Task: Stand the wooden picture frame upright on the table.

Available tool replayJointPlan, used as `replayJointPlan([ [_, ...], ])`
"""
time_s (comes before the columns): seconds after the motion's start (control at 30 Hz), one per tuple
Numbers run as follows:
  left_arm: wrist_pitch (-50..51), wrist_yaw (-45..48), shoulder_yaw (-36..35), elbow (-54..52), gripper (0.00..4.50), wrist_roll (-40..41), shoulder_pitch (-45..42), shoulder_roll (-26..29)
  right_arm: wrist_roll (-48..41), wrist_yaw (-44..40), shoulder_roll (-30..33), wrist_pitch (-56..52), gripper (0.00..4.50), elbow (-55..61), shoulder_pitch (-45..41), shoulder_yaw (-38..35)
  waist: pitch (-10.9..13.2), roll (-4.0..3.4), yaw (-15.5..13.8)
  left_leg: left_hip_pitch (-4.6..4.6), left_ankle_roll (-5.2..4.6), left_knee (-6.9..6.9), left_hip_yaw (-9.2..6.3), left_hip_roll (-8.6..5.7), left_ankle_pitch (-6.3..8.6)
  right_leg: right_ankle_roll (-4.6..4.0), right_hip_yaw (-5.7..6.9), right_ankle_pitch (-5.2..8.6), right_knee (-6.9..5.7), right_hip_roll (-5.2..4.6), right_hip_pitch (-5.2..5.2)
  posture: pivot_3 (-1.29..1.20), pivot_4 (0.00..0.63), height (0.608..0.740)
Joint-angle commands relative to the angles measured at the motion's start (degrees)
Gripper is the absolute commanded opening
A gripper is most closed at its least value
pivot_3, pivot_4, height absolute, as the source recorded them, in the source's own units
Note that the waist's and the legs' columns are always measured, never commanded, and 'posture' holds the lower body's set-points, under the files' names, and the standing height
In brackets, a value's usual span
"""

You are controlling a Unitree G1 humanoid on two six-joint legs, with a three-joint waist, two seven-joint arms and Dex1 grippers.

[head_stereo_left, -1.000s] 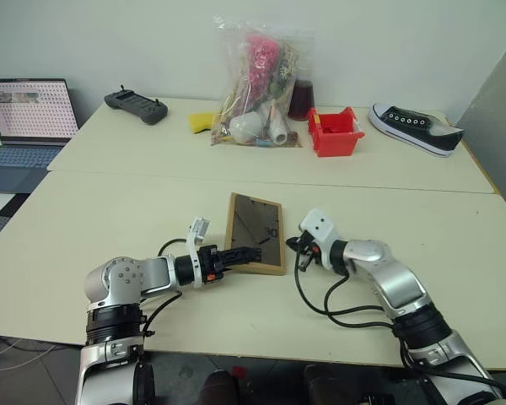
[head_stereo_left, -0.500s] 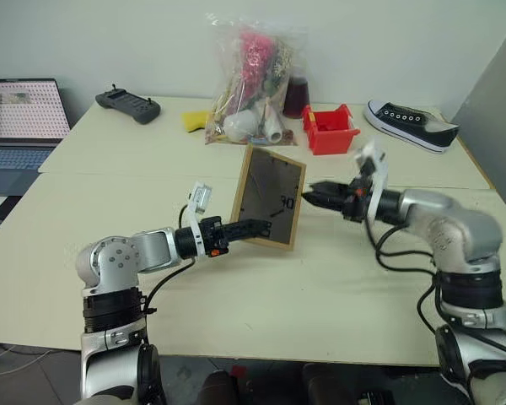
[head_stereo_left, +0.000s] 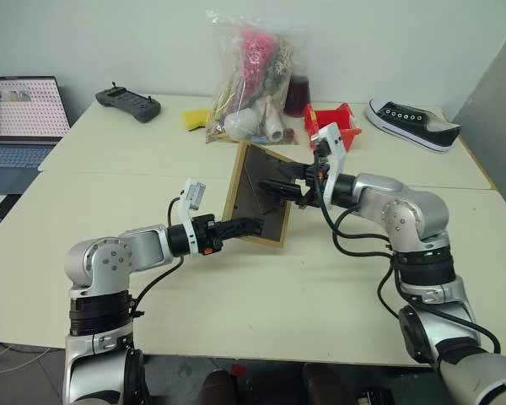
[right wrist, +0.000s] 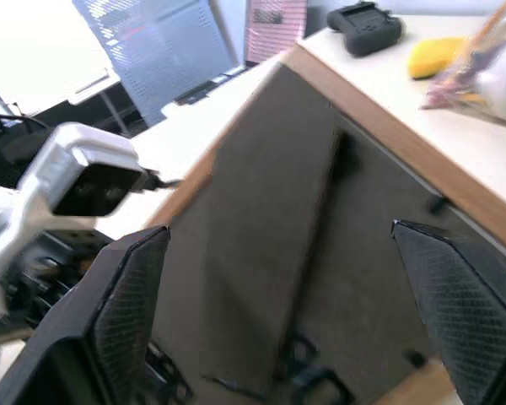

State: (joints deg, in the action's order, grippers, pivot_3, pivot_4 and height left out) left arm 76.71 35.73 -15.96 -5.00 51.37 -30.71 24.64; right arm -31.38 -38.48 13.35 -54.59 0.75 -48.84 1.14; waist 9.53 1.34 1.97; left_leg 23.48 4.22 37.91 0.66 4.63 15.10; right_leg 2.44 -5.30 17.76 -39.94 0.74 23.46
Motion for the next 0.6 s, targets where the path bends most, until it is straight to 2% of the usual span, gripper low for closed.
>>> replayJointPlan([
  [0.03,-1.7,1.5,-0.3,-3.2,1.29,2.7,-0.9,0.3,-7.2,-2.3,-0.3,-2.9,4.47,6.9,-0.3,-2.5,0.0,0.00,-0.1,0.01,0.00,0.01,-0.02,0.00,0.00,0.00,0.03,0.00,0.00,-0.01,0.00,0.00,0.150,0.740],
  [0.2,-1.9,1.2,0.0,-3.3,1.29,2.7,-0.3,0.8,-15.6,-4.5,3.6,-8.3,4.47,12.2,3.4,-7.3,0.0,0.00,-0.3,0.06,-0.02,0.05,-0.10,-0.03,0.01,0.00,0.14,0.00,0.01,-0.04,-0.03,0.00,0.150,0.740],
  [0.3,-1.5,0.8,-0.6,-3.2,1.29,3.1,0.2,0.9,-17.6,-5.0,6.8,-9.5,4.47,14.0,6.3,-8.7,0.0,0.00,-0.2,0.08,-0.02,0.03,-0.12,-0.03,0.01,0.00,0.16,0.00,0.04,-0.03,-0.03,0.00,0.150,0.740],
  [0.37,0.1,0.7,-1.6,-4.2,1.29,5.1,0.7,0.9,-16.1,-6.3,11.2,-8.3,4.47,16.3,9.7,-8.0,0.0,0.00,-0.1,0.08,-0.03,0.03,-0.13,-0.03,0.01,0.00,0.15,0.00,0.03,-0.02,-0.03,0.00,0.150,0.740],
  [0.47,2.0,0.0,-2.7,-4.1,1.29,7.4,0.7,0.8,-9.3,-6.9,16.5,-1.2,4.47,17.6,13.7,-4.8,0.0,0.01,-0.1,0.09,-0.04,0.03,-0.14,-0.03,0.02,0.00,0.14,0.00,0.07,-0.02,-0.04,0.00,0.150,0.740],
  [0.53,4.2,-1.2,-4.4,-2.8,1.29,9.5,0.1,0.6,-1.5,-6.0,19.5,7.9,4.47,17.1,16.2,-2.7,0.0,0.03,0.0,0.10,-0.04,0.04,-0.14,-0.04,0.02,0.01,0.15,0.01,0.07,-0.02,-0.03,0.00,0.150,0.740],
  [0.6,6.9,-3.2,-6.2,-1.1,1.29,11.5,-1.0,0.0,13.3,-4.1,23.3,28.9,4.47,13.2,19.4,1.2,0.0,0.04,0.0,0.09,-0.04,0.05,-0.15,-0.04,0.02,0.02,0.14,0.01,0.05,-0.01,-0.03,0.00,0.150,0.740],
])
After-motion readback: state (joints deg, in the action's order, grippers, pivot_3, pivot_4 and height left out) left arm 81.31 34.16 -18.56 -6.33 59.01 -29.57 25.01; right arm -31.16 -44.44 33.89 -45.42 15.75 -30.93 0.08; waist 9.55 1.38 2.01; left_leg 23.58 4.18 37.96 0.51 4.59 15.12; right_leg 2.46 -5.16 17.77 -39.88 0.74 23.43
